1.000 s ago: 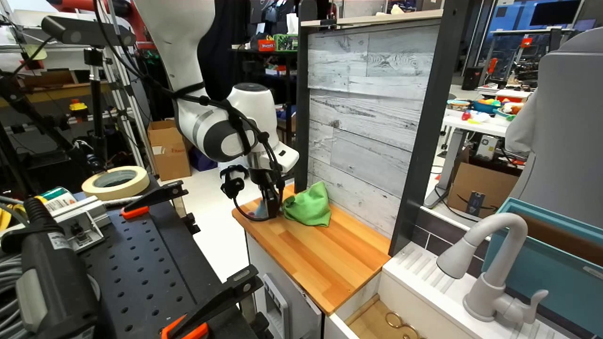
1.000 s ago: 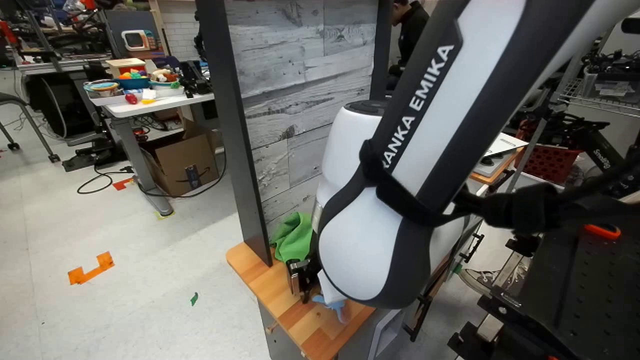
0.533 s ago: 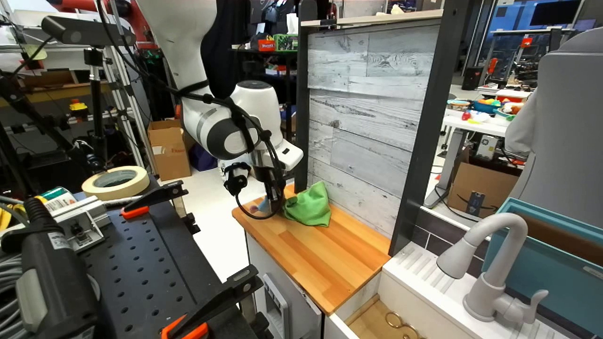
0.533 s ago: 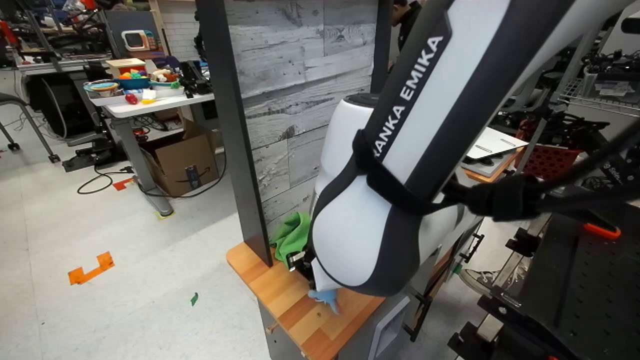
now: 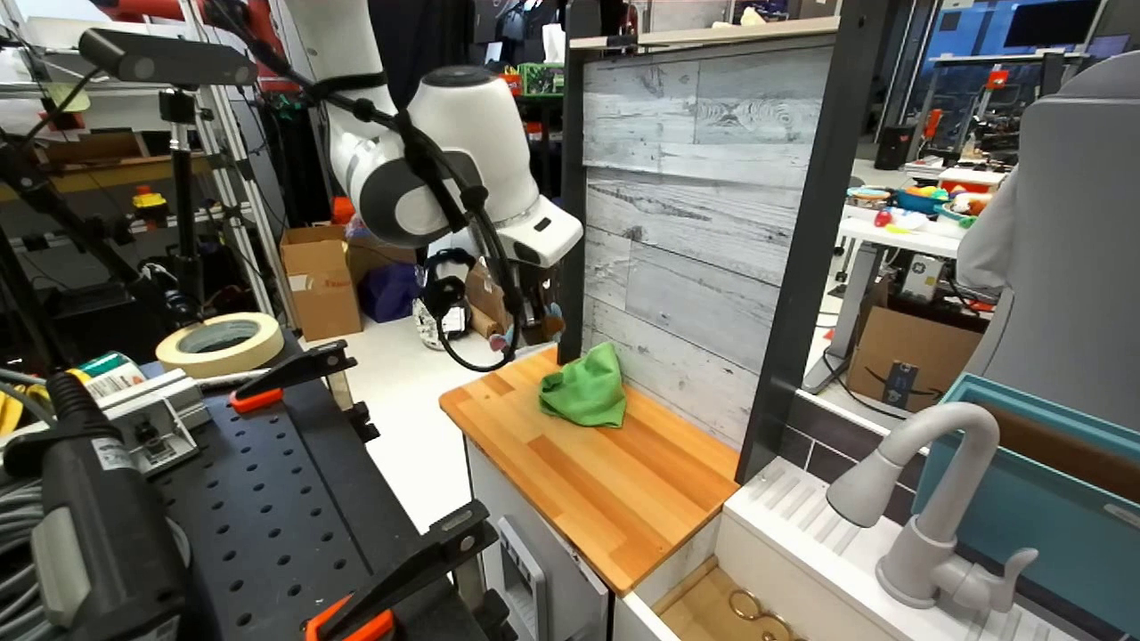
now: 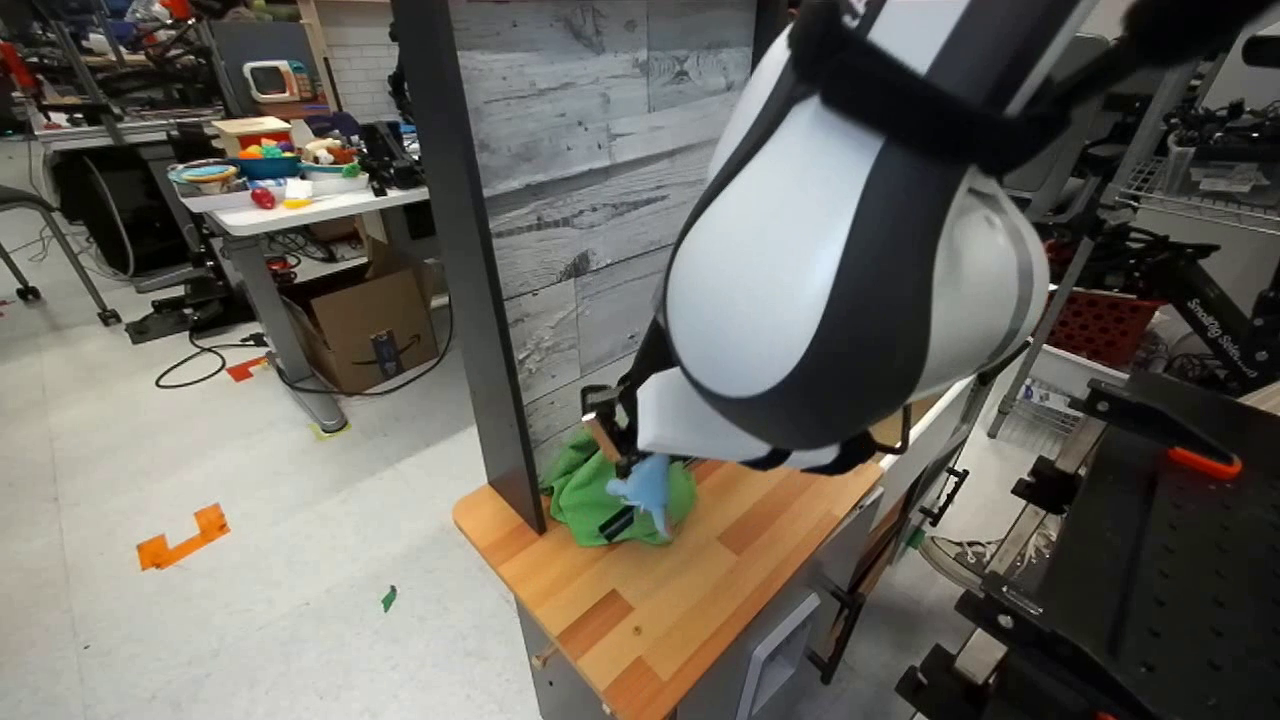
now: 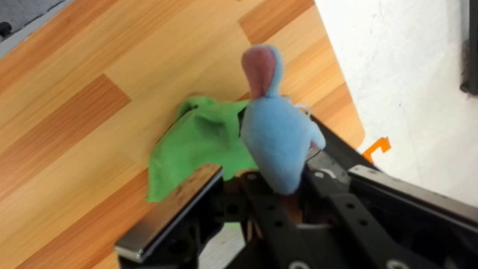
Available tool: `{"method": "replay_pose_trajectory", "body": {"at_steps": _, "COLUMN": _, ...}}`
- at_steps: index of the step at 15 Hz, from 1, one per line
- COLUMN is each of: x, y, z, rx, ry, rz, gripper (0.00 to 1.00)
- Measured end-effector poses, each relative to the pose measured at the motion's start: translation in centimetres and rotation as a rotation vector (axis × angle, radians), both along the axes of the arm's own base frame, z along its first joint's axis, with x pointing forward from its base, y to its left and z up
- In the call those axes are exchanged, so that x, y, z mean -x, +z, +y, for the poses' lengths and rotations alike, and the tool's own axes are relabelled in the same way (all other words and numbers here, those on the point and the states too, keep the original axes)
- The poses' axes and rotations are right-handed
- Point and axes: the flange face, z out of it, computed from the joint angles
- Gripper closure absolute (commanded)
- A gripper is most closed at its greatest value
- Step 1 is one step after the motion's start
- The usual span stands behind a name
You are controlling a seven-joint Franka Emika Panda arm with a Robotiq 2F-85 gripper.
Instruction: Move the green cloth to the left, then pick the blue object and move it to the right on the table
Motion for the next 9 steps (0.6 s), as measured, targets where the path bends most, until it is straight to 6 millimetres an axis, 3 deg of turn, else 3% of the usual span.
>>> {"method": "replay_pose_trajectory", "body": {"at_steps": 4, "x": -1.3, "y": 1.6, "z": -8.2, "rx": -0.010, "ry": -0.207, "rz": -0.002, "gripper": 0.98}}
{"method": "replay_pose_trajectory", "body": {"at_steps": 7, "x": -2.3, "y": 0.3, "z": -14.9, "rx": 0.001, "ry": -0.332, "rz": 0.045, "gripper": 0.98}}
{"method": "replay_pose_trajectory", "body": {"at_steps": 9, "x": -2.9, "y": -1.7, "z": -17.9, "rx": 0.013, "ry": -0.387, "rz": 0.092, "gripper": 0.98}}
